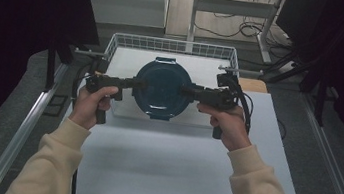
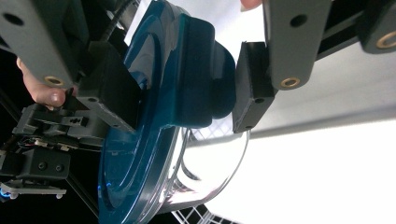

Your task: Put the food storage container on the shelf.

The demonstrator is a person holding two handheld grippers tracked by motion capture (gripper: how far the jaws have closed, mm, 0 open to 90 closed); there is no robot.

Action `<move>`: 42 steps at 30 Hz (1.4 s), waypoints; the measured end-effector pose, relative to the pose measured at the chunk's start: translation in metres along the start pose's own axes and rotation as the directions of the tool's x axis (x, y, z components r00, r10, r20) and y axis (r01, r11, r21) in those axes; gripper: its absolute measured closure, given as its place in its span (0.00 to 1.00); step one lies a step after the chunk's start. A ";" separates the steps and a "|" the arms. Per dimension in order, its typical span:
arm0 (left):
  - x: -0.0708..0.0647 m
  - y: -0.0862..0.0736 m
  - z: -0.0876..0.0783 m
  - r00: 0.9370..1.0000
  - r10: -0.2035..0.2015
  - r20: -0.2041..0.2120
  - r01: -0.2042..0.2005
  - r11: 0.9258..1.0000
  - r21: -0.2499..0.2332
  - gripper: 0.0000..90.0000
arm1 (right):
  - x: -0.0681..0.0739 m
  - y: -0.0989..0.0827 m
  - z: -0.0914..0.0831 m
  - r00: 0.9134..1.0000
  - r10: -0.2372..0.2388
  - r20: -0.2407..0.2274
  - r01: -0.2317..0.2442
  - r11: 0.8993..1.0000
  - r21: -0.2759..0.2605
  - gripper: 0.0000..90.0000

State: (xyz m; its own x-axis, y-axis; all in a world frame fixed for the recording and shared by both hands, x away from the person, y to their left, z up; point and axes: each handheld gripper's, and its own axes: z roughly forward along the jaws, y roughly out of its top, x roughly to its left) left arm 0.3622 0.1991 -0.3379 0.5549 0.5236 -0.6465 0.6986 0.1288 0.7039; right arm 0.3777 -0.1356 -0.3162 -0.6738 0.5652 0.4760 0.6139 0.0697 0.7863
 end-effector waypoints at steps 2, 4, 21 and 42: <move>0.002 0.006 0.001 1.000 -0.004 0.004 0.004 1.000 -0.001 0.48 | -0.002 0.006 0.002 1.000 0.004 0.000 -0.004 1.000 0.002 0.48; 0.005 0.014 0.003 1.000 -0.007 0.015 0.007 1.000 -0.001 0.48 | -0.003 0.013 0.003 1.000 -0.001 0.005 0.001 1.000 0.002 0.48; 0.026 0.062 0.027 0.999 -0.050 0.006 0.050 0.999 0.020 0.48 | -0.036 0.064 0.017 0.999 0.035 -0.001 -0.035 0.999 0.007 0.48; 0.065 0.074 0.061 0.971 -0.240 0.005 0.240 0.970 -0.033 0.46 | -0.075 0.070 0.044 0.965 0.260 0.040 -0.260 0.966 -0.012 0.41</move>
State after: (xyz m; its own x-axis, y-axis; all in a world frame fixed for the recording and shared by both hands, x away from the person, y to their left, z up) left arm 0.4775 0.1911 -0.3451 0.3730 0.4735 -0.7979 0.7961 0.2785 0.5373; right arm 0.4896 -0.1372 -0.3139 -0.4737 0.5966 0.6478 0.7630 -0.0892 0.6402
